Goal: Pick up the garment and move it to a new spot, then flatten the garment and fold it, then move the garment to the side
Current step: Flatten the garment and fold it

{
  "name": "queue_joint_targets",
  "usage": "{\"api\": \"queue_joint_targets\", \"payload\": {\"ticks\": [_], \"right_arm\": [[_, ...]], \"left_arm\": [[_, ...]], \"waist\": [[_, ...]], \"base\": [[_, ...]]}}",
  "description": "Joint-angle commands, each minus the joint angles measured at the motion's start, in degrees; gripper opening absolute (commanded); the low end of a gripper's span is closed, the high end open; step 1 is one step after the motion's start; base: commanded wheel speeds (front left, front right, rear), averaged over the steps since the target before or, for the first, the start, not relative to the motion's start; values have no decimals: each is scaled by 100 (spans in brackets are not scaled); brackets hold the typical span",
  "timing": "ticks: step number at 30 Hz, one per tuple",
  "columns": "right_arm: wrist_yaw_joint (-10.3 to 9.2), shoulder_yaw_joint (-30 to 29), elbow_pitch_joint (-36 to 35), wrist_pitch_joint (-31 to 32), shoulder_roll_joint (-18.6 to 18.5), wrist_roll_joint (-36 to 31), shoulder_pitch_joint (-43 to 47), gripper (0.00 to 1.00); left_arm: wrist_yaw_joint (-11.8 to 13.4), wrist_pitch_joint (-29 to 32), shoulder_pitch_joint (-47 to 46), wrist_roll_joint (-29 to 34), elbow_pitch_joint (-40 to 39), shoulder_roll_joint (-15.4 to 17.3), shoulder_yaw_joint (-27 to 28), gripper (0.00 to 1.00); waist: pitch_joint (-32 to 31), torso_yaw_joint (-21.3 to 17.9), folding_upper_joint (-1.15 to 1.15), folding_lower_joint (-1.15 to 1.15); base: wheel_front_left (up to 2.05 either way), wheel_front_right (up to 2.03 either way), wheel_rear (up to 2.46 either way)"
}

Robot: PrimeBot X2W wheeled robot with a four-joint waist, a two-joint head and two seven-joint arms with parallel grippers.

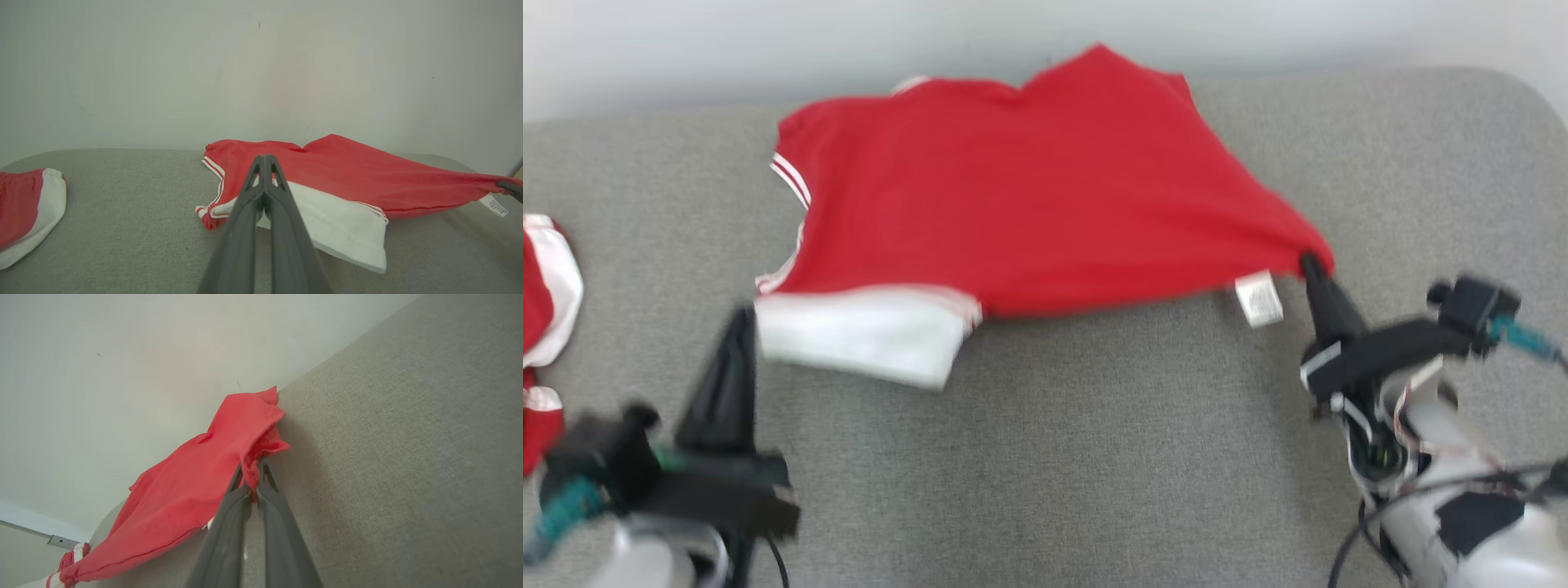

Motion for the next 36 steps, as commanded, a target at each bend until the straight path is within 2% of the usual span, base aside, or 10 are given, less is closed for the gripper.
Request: {"api": "queue_joint_targets", "payload": {"ticks": [1,8,17,26,36], "right_arm": [[3,1,-63,-73,-59,8,208,0],[3,-99,-346,-231,-178,-164,1189,0],[3,-500,-664,-188,-142,-611,2324,0],[3,-1118,-1159,226,20,-1109,3022,0],[3,-2066,-1692,953,567,-1925,3430,0]], "left_arm": [[44,-22,306,119,-62,-74,87,0],[99,-23,1668,424,-253,-628,435,0],[-279,-23,2735,503,9,-1279,649,0],[-550,-24,3063,655,370,-1615,706,0],[-875,-23,2785,877,432,-1785,1009,0]], "waist": [[-193,67,1,2],[-521,217,1,2],[-822,362,1,2],[-873,366,1,2],[-983,357,1,2]], "base": [[0,0,0],[0,0,0],[0,0,0],[0,0,0],[0,0,0]]}}
